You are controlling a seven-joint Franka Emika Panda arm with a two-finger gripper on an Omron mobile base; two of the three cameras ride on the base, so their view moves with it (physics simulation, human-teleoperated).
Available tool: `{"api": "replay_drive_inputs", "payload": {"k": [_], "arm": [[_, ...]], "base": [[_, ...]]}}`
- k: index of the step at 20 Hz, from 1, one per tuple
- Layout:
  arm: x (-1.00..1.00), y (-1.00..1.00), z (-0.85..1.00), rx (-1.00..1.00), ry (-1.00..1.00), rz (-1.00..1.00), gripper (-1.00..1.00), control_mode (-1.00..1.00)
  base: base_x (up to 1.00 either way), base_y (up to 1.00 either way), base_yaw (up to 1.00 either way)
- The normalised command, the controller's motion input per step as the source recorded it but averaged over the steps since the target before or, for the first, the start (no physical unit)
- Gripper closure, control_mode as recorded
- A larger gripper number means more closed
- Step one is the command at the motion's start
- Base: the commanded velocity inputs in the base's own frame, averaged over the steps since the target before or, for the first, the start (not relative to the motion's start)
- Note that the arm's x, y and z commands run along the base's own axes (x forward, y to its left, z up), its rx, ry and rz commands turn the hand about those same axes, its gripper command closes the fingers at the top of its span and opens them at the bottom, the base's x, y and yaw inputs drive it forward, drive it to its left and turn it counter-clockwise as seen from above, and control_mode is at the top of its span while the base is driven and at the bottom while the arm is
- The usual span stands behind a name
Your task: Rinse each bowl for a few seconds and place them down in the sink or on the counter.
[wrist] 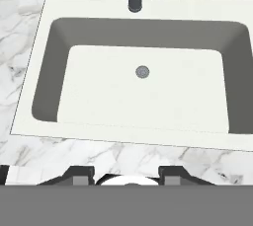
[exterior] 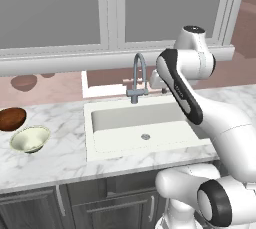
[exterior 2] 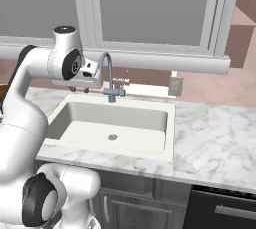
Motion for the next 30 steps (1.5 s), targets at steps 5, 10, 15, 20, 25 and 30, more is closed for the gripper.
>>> {"api": "replay_drive_inputs", "payload": {"k": [5,10,15,20,25,30], "arm": [[-0.11,0.0,0.0,0.0,-0.03,0.0,-1.0,-1.0],[-0.27,0.0,0.0,0.0,-0.04,-0.01,-1.0,-1.0],[-0.29,0.0,0.0,0.0,-0.05,-0.02,-1.0,-1.0],[-0.19,-0.08,0.0,0.0,-0.09,0.0,-1.0,-1.0],[-0.05,-0.15,0.0,-0.01,-0.13,0.0,-1.0,-1.0],[0.0,-0.16,0.0,-0.02,-0.15,0.01,-1.0,-1.0]], "base": [[0.0,0.0,0.0],[0.0,0.0,0.0],[0.0,0.0,0.0],[0.0,0.0,0.0],[0.0,0.0,0.0],[0.0,0.0,0.0]]}}
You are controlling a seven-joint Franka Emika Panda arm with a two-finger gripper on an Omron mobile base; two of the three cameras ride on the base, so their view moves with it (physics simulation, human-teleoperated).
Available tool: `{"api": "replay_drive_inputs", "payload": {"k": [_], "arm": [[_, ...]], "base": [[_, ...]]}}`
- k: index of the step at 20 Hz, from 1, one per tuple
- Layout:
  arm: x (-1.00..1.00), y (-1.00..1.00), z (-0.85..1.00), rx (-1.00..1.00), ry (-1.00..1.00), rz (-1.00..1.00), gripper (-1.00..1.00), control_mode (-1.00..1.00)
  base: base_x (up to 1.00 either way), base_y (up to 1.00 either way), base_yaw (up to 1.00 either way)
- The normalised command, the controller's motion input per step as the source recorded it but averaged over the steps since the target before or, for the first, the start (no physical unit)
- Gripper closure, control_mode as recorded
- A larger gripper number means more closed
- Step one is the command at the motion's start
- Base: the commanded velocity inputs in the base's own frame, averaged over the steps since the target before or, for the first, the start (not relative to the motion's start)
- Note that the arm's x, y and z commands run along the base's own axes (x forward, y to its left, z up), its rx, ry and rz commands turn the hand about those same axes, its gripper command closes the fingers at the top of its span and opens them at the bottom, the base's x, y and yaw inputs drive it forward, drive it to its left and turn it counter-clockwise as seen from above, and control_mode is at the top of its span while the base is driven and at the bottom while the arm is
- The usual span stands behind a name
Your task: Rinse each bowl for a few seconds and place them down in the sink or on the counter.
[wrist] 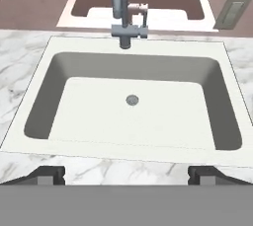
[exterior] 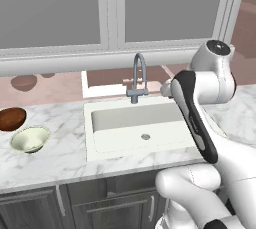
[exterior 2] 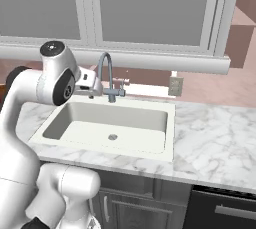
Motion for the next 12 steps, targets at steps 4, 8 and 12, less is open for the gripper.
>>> {"api": "replay_drive_inputs", "payload": {"k": [4,8,12], "arm": [[0.0,-0.13,0.0,-0.01,-0.17,0.04,-1.0,-1.0],[0.0,-0.1,0.0,0.0,-0.17,0.06,-1.0,-1.0],[0.05,-0.11,-0.07,0.0,-0.12,0.08,-1.0,-1.0]], "base": [[0.0,0.0,0.0],[0.0,0.0,0.0],[0.0,0.0,0.0]]}}
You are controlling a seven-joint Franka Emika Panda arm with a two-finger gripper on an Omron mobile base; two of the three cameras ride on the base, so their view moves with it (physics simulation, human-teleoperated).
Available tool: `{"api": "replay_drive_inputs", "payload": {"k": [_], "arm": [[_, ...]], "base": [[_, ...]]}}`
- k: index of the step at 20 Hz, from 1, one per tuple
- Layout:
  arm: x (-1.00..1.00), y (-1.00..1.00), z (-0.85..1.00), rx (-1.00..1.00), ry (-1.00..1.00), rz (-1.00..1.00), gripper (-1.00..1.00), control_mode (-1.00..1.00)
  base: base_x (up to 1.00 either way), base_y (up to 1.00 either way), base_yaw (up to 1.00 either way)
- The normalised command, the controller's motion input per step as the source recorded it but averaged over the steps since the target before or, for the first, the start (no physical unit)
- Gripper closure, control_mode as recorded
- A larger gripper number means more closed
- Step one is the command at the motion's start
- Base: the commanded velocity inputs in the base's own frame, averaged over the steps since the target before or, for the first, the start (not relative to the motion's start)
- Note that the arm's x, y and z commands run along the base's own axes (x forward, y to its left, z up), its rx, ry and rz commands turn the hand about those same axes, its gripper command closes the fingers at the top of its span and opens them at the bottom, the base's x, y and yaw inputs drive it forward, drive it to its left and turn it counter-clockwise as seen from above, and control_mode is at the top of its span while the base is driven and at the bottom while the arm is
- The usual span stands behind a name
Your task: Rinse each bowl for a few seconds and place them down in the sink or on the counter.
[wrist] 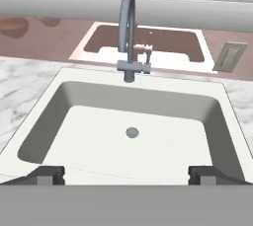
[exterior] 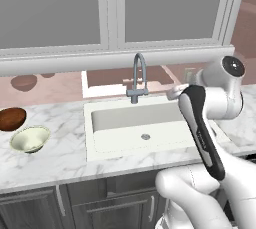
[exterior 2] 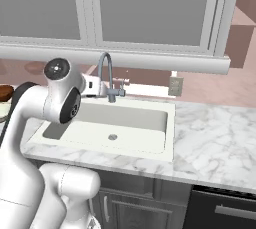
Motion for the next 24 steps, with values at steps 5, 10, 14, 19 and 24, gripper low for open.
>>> {"api": "replay_drive_inputs", "payload": {"k": [5,10,14,19,24], "arm": [[0.09,-0.15,-0.09,0.0,-0.1,0.1,-1.0,-1.0],[0.07,-0.17,-0.04,0.0,-0.11,0.1,-1.0,-1.0],[0.12,-0.14,-0.04,0.0,-0.11,0.09,-1.0,-1.0],[0.14,-0.1,-0.05,0.0,-0.09,0.1,-1.0,-1.0],[0.2,-0.08,-0.07,0.0,-0.08,0.09,-1.0,-1.0]], "base": [[0.0,0.0,0.0],[0.0,0.0,0.0],[0.0,0.0,0.0],[0.0,0.0,0.0],[0.0,0.0,0.0]]}}
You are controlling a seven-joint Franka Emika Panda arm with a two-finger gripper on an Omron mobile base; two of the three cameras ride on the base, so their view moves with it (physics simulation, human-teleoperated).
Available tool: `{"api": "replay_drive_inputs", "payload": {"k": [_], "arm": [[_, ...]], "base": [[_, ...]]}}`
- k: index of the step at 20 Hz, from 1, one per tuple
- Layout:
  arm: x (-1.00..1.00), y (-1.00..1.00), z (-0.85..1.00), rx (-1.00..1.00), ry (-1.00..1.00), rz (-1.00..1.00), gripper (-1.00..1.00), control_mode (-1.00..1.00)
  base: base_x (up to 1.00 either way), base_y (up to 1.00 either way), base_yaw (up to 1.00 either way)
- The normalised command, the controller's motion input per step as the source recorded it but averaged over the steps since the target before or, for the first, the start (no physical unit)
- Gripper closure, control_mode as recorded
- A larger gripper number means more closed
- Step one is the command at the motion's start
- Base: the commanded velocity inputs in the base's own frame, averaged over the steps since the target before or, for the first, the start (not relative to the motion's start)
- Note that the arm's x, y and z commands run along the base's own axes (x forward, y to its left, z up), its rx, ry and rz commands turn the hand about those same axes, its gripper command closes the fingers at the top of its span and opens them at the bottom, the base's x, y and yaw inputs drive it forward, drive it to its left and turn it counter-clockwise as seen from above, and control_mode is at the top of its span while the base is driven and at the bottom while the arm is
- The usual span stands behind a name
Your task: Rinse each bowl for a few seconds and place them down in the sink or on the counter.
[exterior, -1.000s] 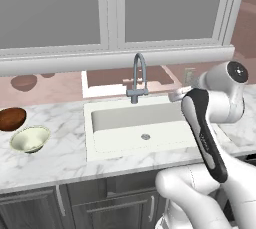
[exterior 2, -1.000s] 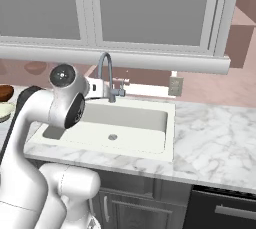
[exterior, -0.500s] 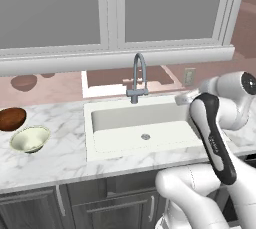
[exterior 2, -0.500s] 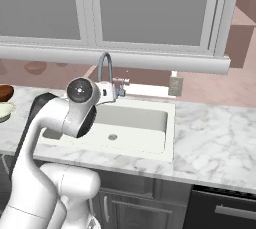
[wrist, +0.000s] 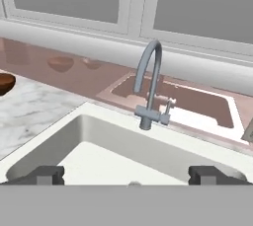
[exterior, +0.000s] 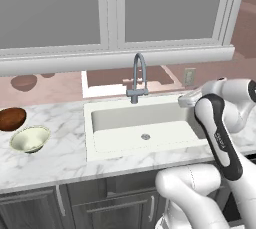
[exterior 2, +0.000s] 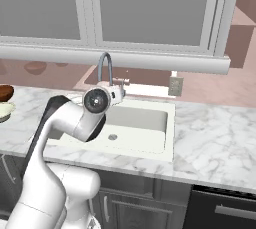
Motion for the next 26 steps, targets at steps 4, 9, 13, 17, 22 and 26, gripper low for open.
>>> {"api": "replay_drive_inputs", "payload": {"k": [4,9,13,17,22,26], "arm": [[0.28,-0.08,-0.1,-0.01,-0.1,0.08,-1.0,-1.0],[0.26,-0.06,-0.08,-0.01,-0.14,0.06,-1.0,-1.0],[0.25,-0.04,-0.03,-0.01,-0.15,0.06,-1.0,-1.0],[0.26,-0.02,-0.08,0.0,-0.15,0.05,-1.0,-1.0],[0.27,0.0,-0.13,0.0,-0.15,0.06,-1.0,-1.0],[0.35,0.0,-0.13,0.03,-0.08,0.08,-1.0,-1.0]], "base": [[0.0,0.0,0.0],[0.0,0.0,0.0],[0.0,0.0,0.0],[0.0,0.0,0.0],[0.0,0.0,0.0],[0.0,0.0,0.0]]}}
